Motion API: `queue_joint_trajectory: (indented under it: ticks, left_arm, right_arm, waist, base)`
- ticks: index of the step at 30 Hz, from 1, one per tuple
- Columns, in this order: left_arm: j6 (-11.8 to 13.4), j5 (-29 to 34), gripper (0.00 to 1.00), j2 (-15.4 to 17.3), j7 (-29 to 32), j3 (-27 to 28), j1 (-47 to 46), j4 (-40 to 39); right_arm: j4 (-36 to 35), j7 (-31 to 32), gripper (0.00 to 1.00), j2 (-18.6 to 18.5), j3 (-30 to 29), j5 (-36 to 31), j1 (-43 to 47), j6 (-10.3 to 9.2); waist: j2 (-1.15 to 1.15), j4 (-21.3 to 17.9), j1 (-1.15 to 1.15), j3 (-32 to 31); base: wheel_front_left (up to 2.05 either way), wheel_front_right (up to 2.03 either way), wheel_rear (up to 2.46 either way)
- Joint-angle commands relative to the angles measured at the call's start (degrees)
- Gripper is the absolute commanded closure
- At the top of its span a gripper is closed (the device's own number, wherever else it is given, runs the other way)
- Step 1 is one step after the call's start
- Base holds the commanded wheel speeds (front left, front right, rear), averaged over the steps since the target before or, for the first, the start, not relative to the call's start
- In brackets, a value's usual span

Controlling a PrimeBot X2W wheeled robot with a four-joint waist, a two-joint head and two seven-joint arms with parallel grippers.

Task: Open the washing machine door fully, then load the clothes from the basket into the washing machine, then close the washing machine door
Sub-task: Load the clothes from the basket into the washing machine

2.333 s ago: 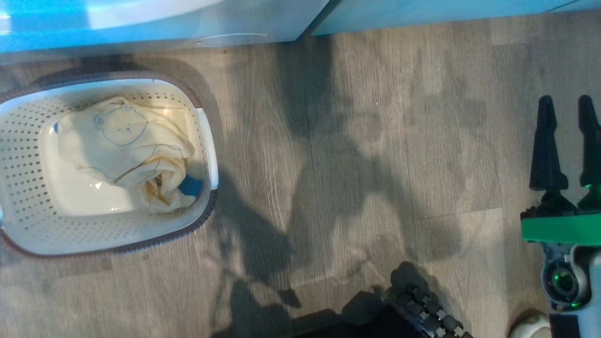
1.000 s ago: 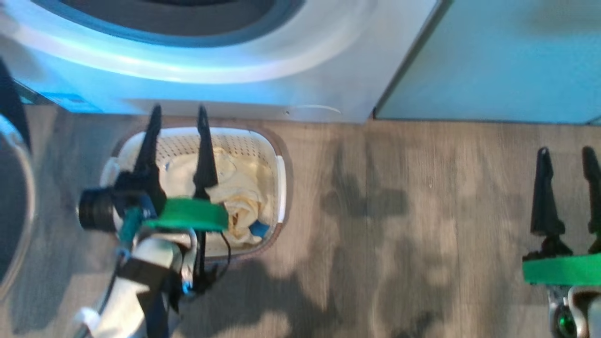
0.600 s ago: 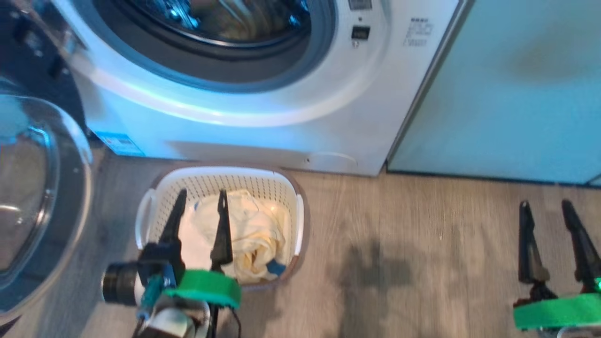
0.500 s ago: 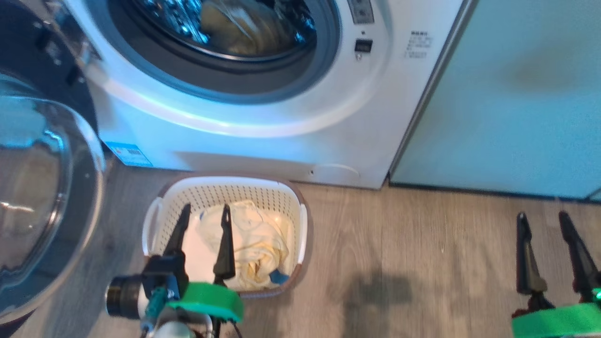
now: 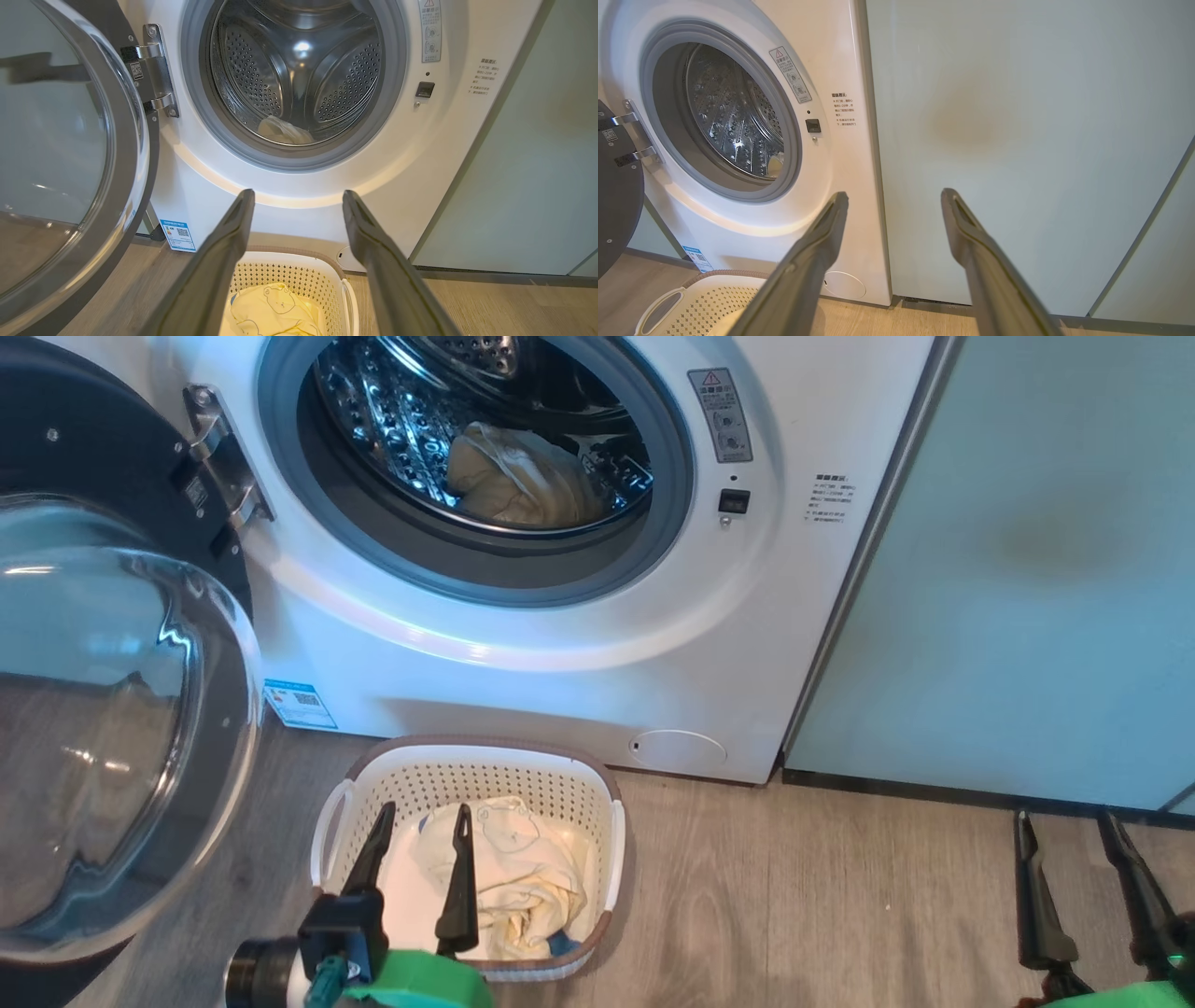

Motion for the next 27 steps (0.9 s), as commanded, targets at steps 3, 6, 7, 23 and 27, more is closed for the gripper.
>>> queue_joint_trajectory:
  ticks: [3, 6, 7, 23, 27]
  left_arm:
    - [2.9, -0.7, 0.00, 0.6, -0.8, 2.0, -1.4, -1.1]
    - [2.8, -0.7, 0.00, 0.5, -0.8, 1.9, -1.5, -0.9]
    - [2.8, -0.7, 0.00, 0.5, -0.8, 1.9, -1.5, -0.8]
    - [2.4, -0.1, 0.00, 0.0, -0.8, 1.8, -2.9, -0.2]
    - [2.3, 0.0, 0.00, -0.2, -0.8, 1.9, -3.3, 0.0]
  right_arm:
    - [-2.4, 0.3, 0.00, -0.8, 0.8, -0.5, -0.2, -0.16]
    - [-2.7, 0.4, 0.00, -0.8, 0.6, -0.5, 0.0, -0.16]
    - [-2.7, 0.4, 0.00, -0.8, 0.6, -0.5, 0.0, -0.16]
    - [-2.2, 0.0, 0.00, -0.7, 0.2, -0.2, -0.8, -0.16]
    - [-2.2, -0.2, 0.00, -0.7, 0.2, 0.0, -1.1, -0.16]
  waist:
    - [-0.01, 0.1, 0.01, -0.3]
    - [-0.01, 0.1, 0.01, -0.3]
    - [-0.01, 0.1, 0.01, -0.2]
    - [-0.01, 0.3, 0.01, 1.1]
    - [-0.01, 0.4, 0.01, 1.5]
  base:
    - [0.00, 0.00, 0.00]
    - [0.00, 0.00, 0.00]
    - [0.00, 0.00, 0.00]
    - [0.00, 0.00, 0.00]
    - [0.00, 0.00, 0.00]
